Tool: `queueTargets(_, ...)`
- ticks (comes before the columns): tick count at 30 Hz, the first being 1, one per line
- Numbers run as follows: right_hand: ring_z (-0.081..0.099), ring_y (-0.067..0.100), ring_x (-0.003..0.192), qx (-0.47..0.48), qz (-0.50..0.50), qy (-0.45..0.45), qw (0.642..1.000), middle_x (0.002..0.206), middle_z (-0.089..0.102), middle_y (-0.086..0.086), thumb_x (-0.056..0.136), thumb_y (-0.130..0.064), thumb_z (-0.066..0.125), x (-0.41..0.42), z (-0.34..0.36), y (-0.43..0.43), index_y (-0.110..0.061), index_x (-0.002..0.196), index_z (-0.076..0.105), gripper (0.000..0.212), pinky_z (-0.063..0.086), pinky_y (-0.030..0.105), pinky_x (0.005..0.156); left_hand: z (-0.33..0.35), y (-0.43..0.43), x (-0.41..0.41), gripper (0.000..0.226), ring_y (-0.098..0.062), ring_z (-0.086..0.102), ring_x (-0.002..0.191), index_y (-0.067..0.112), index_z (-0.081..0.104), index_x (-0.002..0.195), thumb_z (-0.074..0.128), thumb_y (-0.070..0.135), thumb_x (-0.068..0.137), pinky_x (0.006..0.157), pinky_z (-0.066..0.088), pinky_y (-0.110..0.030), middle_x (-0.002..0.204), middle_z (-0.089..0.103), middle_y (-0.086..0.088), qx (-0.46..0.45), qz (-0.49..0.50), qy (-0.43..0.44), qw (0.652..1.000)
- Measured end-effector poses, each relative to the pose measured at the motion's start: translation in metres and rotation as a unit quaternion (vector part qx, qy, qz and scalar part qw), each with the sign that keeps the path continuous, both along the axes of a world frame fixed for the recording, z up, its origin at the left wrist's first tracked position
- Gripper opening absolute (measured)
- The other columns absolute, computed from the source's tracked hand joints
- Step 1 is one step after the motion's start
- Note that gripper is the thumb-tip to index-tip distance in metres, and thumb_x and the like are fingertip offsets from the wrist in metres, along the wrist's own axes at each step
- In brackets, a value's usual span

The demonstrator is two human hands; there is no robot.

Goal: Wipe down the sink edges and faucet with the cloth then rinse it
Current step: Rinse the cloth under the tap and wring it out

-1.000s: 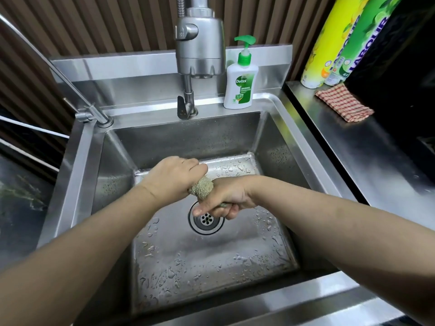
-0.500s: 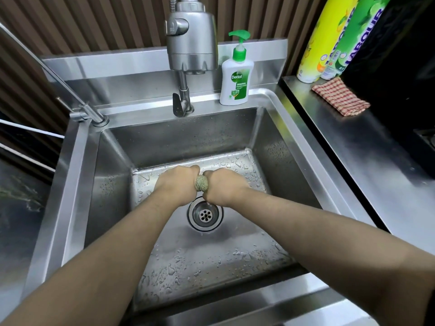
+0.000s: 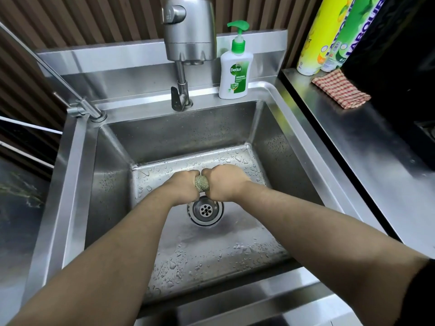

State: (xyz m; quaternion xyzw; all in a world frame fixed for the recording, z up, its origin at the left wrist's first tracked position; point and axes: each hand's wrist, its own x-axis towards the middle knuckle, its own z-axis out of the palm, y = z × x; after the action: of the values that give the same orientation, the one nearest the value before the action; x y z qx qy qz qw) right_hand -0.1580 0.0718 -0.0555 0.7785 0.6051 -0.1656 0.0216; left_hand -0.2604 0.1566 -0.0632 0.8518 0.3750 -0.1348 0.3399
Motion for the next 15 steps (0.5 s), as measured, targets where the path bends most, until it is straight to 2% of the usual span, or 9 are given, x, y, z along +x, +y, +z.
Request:
queueTargets(3, 0.061, 0.031, 0.088, -0.003, -0.008, 0.011, 1.000, 0.099, 0.065, 0.008, 0.080, -0.021, 0.054, -0.001, -0.002, -0.002, -0.016, 0.122, 0.050, 0.042, 0.038, 0.028, 0.062, 0.001, 0.001, 0.000, 0.027, -0.014, 0.048, 0.063, 0.021, 0.047, 0.075, 0.059, -0.001, 0.069, 0.050, 0.035, -0.024, 0.076, 0.053, -0.001, 0.000, -0.006, -0.002, 1.000)
queueTargets(6, 0.059, 0.031, 0.086, -0.014, -0.050, 0.057, 0.997, 0.090, 0.060, 0.008, 0.080, -0.017, 0.055, 0.003, 0.000, -0.005, -0.018, 0.108, 0.047, 0.030, 0.038, 0.028, 0.060, -0.003, -0.004, -0.005, 0.028, -0.016, 0.049, 0.065, 0.023, 0.041, 0.077, 0.063, 0.007, 0.073, 0.052, 0.036, -0.027, 0.076, 0.052, 0.000, 0.023, 0.005, -0.046, 0.999)
queueTargets(9, 0.053, 0.030, 0.077, -0.027, -0.147, 0.138, 0.979, 0.079, 0.051, 0.005, 0.076, -0.009, 0.060, 0.011, -0.001, -0.020, -0.018, 0.095, 0.031, 0.036, 0.034, 0.030, 0.052, -0.004, -0.009, -0.014, 0.035, -0.014, 0.049, 0.068, 0.025, 0.045, 0.102, 0.069, 0.017, 0.078, 0.059, 0.038, -0.029, 0.088, 0.054, 0.001, -0.059, -0.018, -0.121, 0.991)
queueTargets(11, 0.051, 0.028, 0.077, -0.027, -0.197, 0.191, 0.961, 0.079, 0.049, 0.004, 0.074, -0.008, 0.065, 0.016, 0.003, -0.034, -0.017, 0.095, 0.032, 0.040, 0.035, 0.031, 0.052, 0.004, -0.012, -0.017, 0.035, -0.015, 0.052, 0.072, 0.028, 0.047, 0.112, 0.066, 0.028, 0.083, 0.064, 0.041, -0.027, 0.094, 0.055, 0.004, -0.104, -0.040, -0.154, 0.982)
queueTargets(13, 0.048, 0.024, 0.075, -0.022, -0.216, 0.242, 0.946, 0.076, 0.044, -0.001, 0.073, -0.009, 0.069, 0.020, 0.013, -0.046, -0.017, 0.094, 0.033, 0.043, 0.033, 0.030, 0.051, 0.015, -0.018, -0.016, 0.027, -0.017, 0.057, 0.087, 0.029, 0.050, 0.110, 0.062, 0.034, 0.086, 0.072, 0.042, -0.026, 0.102, 0.058, 0.004, -0.086, -0.047, -0.181, 0.979)
queueTargets(15, 0.042, 0.015, 0.066, 0.008, -0.233, 0.292, 0.928, 0.074, 0.041, -0.005, 0.071, -0.016, 0.076, 0.024, 0.026, -0.055, -0.018, 0.090, 0.033, 0.047, 0.030, 0.029, 0.051, 0.027, -0.025, -0.012, 0.021, -0.013, 0.055, 0.095, 0.030, 0.054, 0.101, 0.065, 0.026, 0.084, 0.075, 0.042, -0.025, 0.104, 0.059, 0.007, -0.087, -0.008, -0.258, 0.962)
